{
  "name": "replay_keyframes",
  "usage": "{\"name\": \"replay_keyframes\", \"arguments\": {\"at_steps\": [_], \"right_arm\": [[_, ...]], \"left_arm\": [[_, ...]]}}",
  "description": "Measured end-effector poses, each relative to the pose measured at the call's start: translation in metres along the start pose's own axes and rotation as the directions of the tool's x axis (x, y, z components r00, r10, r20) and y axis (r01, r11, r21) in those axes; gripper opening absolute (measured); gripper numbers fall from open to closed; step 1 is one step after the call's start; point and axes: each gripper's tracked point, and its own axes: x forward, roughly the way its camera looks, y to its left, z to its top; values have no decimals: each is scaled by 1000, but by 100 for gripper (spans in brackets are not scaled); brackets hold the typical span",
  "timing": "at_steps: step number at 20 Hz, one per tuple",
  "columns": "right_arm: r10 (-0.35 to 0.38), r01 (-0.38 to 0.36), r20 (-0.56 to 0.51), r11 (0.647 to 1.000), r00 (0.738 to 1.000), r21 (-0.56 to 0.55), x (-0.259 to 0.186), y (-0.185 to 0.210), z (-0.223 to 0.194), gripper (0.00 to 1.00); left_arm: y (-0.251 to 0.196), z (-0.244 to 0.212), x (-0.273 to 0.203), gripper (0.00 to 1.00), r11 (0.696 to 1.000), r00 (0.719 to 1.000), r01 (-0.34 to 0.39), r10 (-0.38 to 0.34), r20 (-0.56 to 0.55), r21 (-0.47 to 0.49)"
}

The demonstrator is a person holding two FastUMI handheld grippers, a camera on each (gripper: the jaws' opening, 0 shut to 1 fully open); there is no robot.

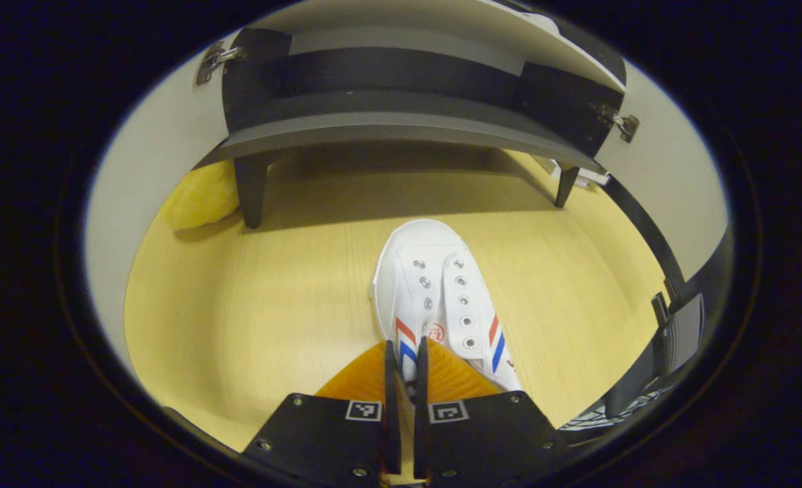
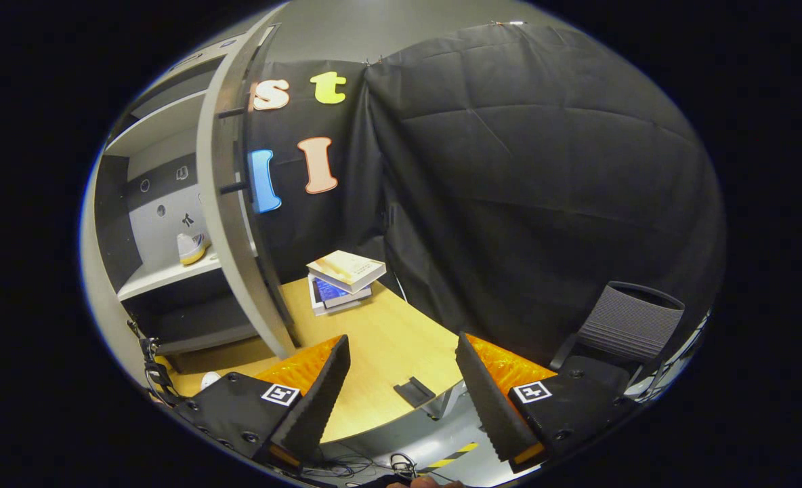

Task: Grab one shoe with the right hand and put it into the shoe cabinet, grab the other shoe with the left hand and put it into the shoe cabinet; then close the right door with the right hand and the left door with the left hand.

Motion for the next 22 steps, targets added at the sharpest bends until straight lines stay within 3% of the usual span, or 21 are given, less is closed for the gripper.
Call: {"name": "replay_keyframes", "arguments": {"at_steps": [1,4,5,6,11,16,22], "right_arm": [[0,0,10,1000,1000,5,8,-6,6,99],[6,-7,27,999,1000,37,40,-18,24,98],[12,-14,29,999,1000,47,51,-22,26,98],[17,-18,36,998,999,53,61,-28,28,98],[29,-34,53,995,998,94,115,-39,38,98],[95,-100,72,993,993,66,161,-18,64,99],[171,-173,90,985,981,16,193,14,82,98]], "left_arm": [[-3,6,-9,3,1000,1000,-7,7,-8,0],[-2,3,-2,3,999,999,-34,33,-7,-16],[-1,6,0,7,999,999,-44,44,-4,-30],[2,7,-6,2,998,998,-61,61,6,-34],[2,19,-18,2,995,993,-83,87,77,-48],[9,39,-31,1,992,981,-45,66,181,-115],[5,35,-19,1,982,942,-47,104,319,-181]]}}
